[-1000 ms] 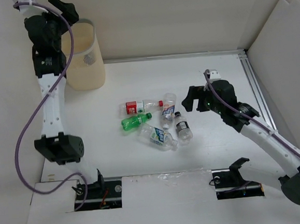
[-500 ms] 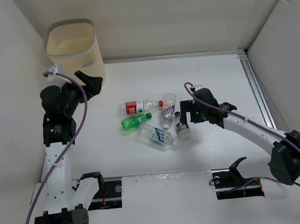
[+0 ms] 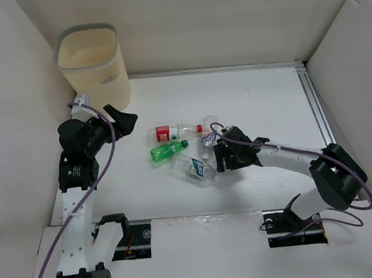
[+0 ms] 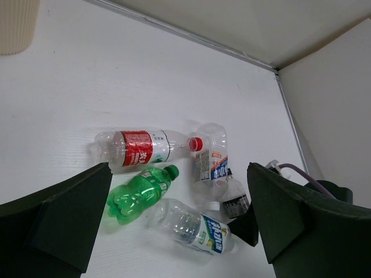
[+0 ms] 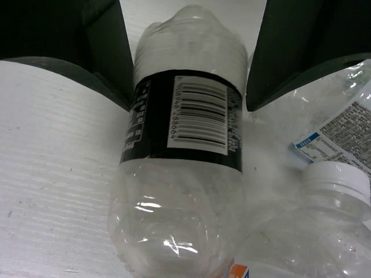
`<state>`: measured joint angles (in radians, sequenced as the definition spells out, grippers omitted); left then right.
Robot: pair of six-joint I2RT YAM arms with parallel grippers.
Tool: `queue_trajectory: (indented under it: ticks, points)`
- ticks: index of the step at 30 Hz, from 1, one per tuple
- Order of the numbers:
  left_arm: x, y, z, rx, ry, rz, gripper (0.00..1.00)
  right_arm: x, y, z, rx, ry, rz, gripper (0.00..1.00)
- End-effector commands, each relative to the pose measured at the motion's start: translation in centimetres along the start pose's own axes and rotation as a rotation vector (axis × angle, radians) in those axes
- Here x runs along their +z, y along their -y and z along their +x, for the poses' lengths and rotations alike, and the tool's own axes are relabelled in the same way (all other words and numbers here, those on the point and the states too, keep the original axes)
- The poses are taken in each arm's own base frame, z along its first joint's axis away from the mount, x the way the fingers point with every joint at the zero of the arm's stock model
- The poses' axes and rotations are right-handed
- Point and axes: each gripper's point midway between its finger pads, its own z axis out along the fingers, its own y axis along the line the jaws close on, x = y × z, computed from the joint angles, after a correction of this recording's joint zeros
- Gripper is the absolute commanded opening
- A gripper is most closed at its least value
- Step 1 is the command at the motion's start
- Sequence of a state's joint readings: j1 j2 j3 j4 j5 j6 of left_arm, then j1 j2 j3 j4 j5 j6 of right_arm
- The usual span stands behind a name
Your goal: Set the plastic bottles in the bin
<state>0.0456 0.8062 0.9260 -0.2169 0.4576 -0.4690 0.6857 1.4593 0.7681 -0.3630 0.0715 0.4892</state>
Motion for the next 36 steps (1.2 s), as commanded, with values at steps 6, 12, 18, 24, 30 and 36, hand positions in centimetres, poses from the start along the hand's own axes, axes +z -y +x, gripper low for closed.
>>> queue_trajectory:
  ticks: [6, 12, 18, 24, 30, 36]
  points:
    - [-0.4, 1.2, -0.3, 0.038, 0.012, 0.061, 1.00, 0.7, 0.4, -0.7, 0.054, 0.051, 0.049, 0.13]
    - [0.4, 2.7, 0.1, 0.020, -0.036, 0.164, 1.00, -5.1, 1.7, -2.2, 0.105, 0.166, 0.115, 0.04]
    - [3.0, 9.2, 0.6, 0.035, -0.112, 0.389, 1.00, -15.5, -0.2, -8.3, 0.108, 0.447, -0.035, 0.00]
    - [4.0, 21.0, 3.5, 0.104, -0.195, 0.704, 1.00, -22.8, -7.7, -13.2, -0.112, 0.661, -0.499, 0.00]
    - [3.2, 27.6, 4.4, 0.110, -0.215, 0.893, 1.00, -29.6, -12.4, -14.2, -0.265, 0.810, -0.847, 0.00]
    - [3.5, 29.1, 6.5, 0.089, -0.265, 0.978, 1.00, -31.4, -13.5, -14.1, -0.303, 0.838, -0.918, 0.00]
